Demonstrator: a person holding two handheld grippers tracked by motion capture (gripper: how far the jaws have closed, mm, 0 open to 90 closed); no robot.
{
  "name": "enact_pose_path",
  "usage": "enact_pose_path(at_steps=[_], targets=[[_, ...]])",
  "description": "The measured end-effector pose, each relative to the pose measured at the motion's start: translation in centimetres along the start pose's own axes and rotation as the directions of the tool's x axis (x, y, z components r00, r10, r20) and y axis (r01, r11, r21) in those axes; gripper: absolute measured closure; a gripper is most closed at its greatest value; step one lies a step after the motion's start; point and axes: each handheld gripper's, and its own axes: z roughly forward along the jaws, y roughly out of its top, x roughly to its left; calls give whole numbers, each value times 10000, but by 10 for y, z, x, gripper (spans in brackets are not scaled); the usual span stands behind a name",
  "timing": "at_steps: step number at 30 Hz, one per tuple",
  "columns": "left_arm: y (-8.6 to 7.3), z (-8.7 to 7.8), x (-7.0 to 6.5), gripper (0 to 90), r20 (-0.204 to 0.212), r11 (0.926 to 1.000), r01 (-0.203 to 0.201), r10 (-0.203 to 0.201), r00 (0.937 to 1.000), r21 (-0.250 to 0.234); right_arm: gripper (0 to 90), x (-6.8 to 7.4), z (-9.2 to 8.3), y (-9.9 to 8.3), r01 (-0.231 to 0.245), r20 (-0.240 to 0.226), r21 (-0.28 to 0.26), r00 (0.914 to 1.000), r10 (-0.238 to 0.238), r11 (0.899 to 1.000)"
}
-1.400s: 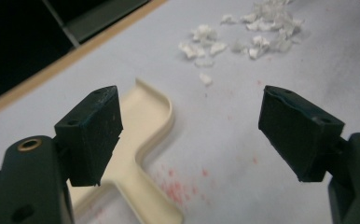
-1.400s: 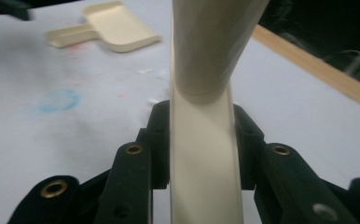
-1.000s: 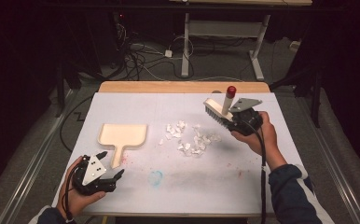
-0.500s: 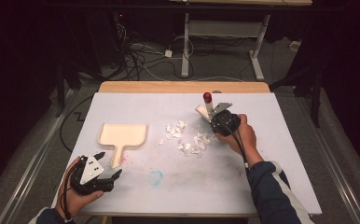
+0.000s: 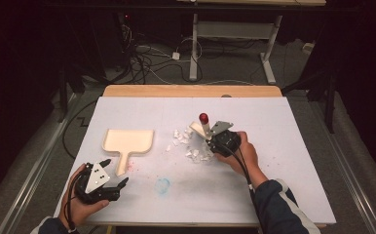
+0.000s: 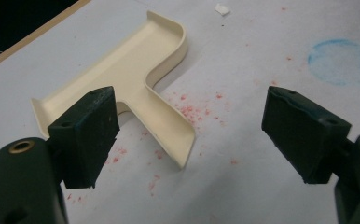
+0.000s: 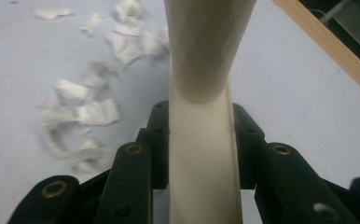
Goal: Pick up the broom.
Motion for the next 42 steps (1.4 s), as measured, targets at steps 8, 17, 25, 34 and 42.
enact_pose_path(at_steps=[8,17,25,34,42], targets=[[1,0,0,180,135,9993,382,-383,9992,50,675,21,-18,-8,541,-878,-456,9944,-580,9975],[6,1,-1,179,86,9985,555,-555,9984,13,679,6,-41,-14,-381,-767,-856,9966,316,9956],[5,1,-4,179,140,9998,165,-164,9998,-59,679,-11,-53,-20,-982,-621,-1340,9940,905,9861],[4,-2,-1,180,146,9993,362,-361,9992,-108,679,-33,-50,-33,-1762,-530,-1568,9840,1699,9718],[3,-7,0,183,149,9980,520,-515,9986,-359,679,-39,-52,-34,-1797,-276,-1573,9837,1776,9711]])
